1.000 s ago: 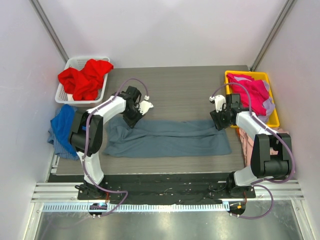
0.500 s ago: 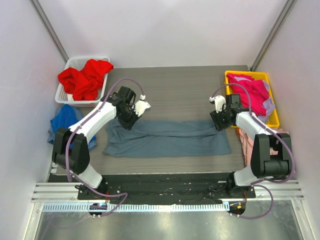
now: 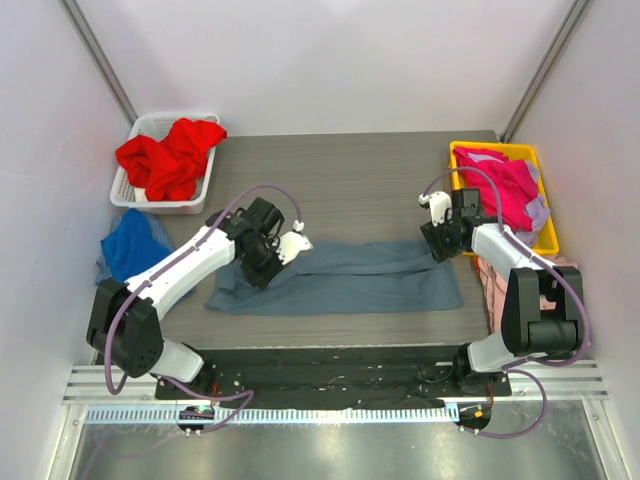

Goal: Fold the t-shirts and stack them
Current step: Fold the other side of the tshirt into a rectangle

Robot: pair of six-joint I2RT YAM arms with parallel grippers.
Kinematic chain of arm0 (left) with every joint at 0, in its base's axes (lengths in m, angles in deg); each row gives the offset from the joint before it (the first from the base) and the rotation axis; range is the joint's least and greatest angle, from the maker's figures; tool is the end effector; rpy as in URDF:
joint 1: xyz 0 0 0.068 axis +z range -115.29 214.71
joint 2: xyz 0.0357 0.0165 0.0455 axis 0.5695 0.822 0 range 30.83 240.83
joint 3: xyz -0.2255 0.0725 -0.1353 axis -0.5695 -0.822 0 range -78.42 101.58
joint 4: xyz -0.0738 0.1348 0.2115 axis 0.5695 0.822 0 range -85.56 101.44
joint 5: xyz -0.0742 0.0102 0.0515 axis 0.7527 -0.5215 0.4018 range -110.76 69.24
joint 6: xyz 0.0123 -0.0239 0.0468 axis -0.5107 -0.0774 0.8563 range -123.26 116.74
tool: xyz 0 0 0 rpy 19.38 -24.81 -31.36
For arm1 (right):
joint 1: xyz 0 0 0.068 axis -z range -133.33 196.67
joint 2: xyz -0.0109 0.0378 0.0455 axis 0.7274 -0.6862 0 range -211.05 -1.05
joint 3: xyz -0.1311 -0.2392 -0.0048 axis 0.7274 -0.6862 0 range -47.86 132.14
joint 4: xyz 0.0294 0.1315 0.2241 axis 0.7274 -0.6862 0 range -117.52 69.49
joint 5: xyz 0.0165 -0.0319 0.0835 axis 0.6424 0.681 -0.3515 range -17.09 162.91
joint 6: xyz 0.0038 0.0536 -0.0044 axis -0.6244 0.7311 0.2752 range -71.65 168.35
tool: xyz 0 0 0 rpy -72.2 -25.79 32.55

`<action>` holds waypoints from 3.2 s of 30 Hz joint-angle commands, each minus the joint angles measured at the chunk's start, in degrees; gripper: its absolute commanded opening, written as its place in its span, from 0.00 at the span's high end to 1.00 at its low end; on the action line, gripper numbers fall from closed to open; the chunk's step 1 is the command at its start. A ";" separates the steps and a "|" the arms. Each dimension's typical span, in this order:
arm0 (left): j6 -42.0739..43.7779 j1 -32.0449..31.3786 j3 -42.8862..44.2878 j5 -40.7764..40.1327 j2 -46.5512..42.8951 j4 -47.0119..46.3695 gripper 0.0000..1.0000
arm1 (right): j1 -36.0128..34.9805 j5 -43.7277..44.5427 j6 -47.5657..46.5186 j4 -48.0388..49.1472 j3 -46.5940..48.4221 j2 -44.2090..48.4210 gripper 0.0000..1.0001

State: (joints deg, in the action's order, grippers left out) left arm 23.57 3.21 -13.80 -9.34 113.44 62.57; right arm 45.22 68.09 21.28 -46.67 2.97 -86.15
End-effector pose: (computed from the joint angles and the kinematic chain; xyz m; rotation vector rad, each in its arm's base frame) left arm 0.2210 -0.1438 0.2509 1.4405 2.5088 -0.3034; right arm 0.2876 0.0103 0.1929 -0.6735 2.5320 -0.0460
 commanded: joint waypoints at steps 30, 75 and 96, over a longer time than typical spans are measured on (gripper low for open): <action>-6.00 -6.38 -8.11 -15.10 -7.54 -11.53 0.52 | -0.30 0.61 -0.09 -0.48 3.48 5.02 0.38; -0.37 8.57 -9.86 -15.37 8.09 -32.29 0.19 | -1.01 4.03 -2.90 3.74 -2.39 -2.00 0.27; -0.02 8.65 -10.65 -16.25 9.59 -32.11 0.21 | -1.01 2.62 -3.69 -4.96 -8.72 12.94 0.27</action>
State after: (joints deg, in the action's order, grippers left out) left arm 22.94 11.60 -23.91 -25.51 122.77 32.06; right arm 44.12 71.30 18.22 -49.44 -4.55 -76.55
